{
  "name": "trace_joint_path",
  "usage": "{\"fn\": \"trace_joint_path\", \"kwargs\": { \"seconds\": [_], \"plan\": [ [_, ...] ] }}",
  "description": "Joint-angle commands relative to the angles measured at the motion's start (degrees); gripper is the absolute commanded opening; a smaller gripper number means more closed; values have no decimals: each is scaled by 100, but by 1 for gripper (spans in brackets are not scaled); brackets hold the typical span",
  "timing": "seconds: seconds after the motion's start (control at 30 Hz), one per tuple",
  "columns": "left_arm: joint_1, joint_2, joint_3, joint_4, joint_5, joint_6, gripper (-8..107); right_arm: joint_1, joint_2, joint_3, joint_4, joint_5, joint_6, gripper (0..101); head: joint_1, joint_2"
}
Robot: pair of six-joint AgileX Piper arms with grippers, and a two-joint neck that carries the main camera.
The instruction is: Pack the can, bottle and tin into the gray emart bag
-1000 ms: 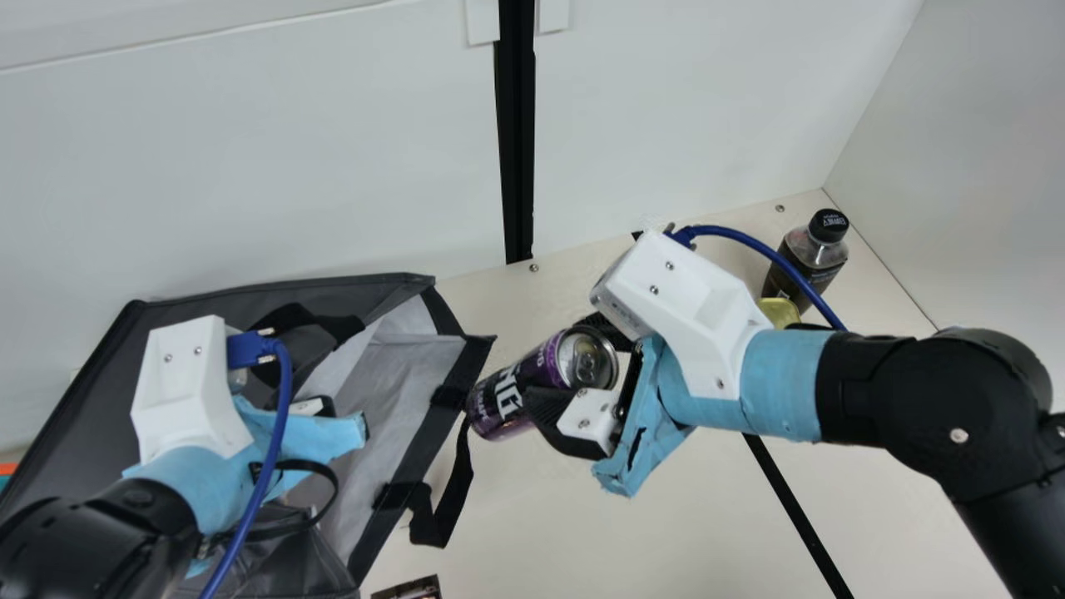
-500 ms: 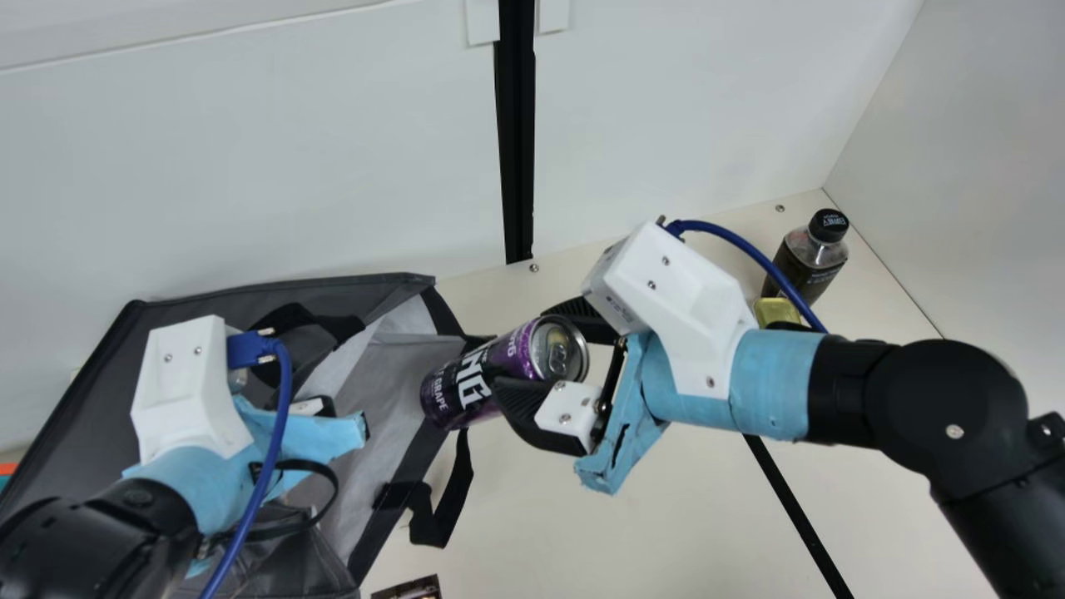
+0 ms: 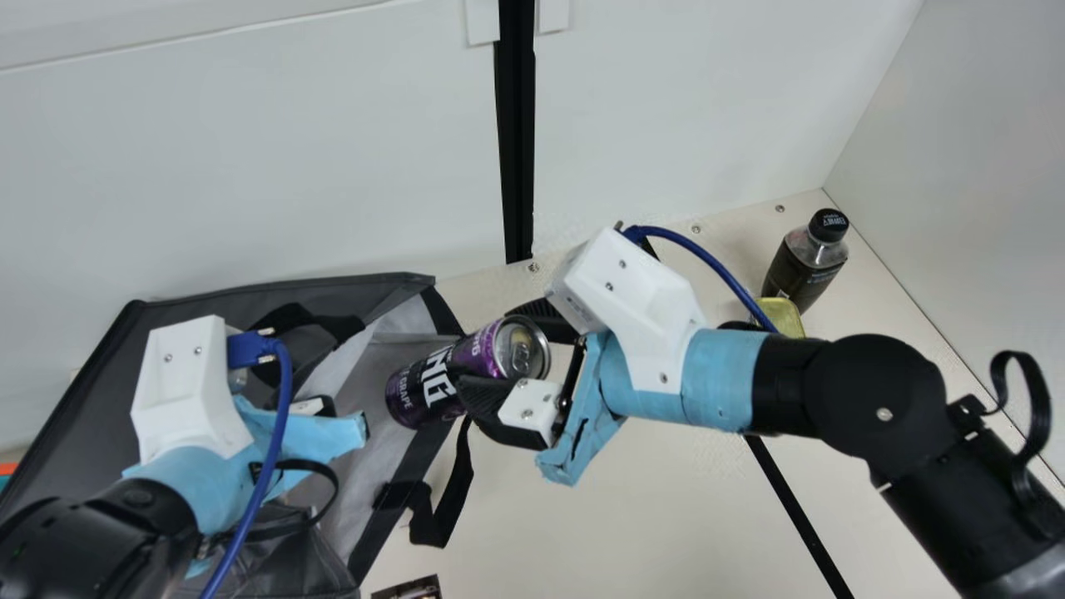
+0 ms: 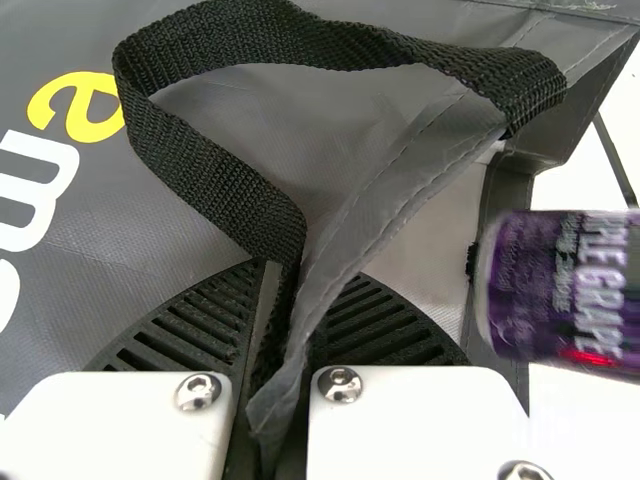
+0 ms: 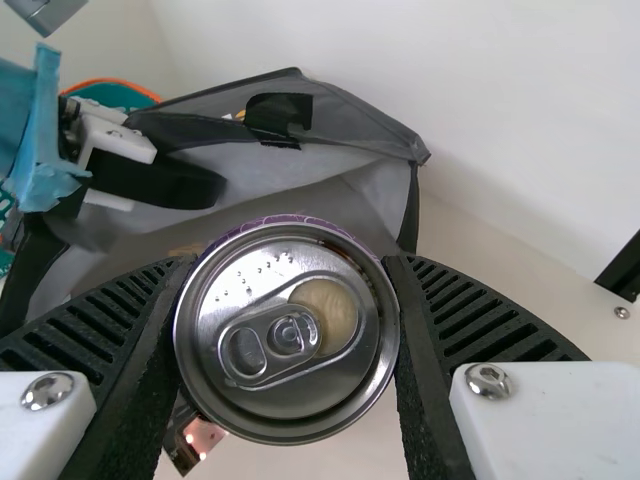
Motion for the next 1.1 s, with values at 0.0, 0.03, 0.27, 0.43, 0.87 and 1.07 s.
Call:
{"fn": "trace_joint_path", "kwargs": {
  "seconds": [0.0,0.03,0.27,0.43,0.87,1.07],
  "plan": [
    [0,0,0,0,0,0,10,43,60,14,44,-70,-75,0,-130,-5],
    [0,0,0,0,0,0,10,65,93,22,77,-112,-116,0,-130,-5],
    [0,0,0,0,0,0,10,186,332,82,333,-360,-417,0,-130,-5],
    [0,0,0,0,0,0,10,243,513,137,542,-491,-649,0,-130,-5],
    [0,0,0,0,0,0,10,442,966,188,1138,-733,-1186,0,-130,-5],
    [0,0,0,0,0,0,10,557,1184,210,1422,-837,-1456,0,-130,-5]
  ]
}}
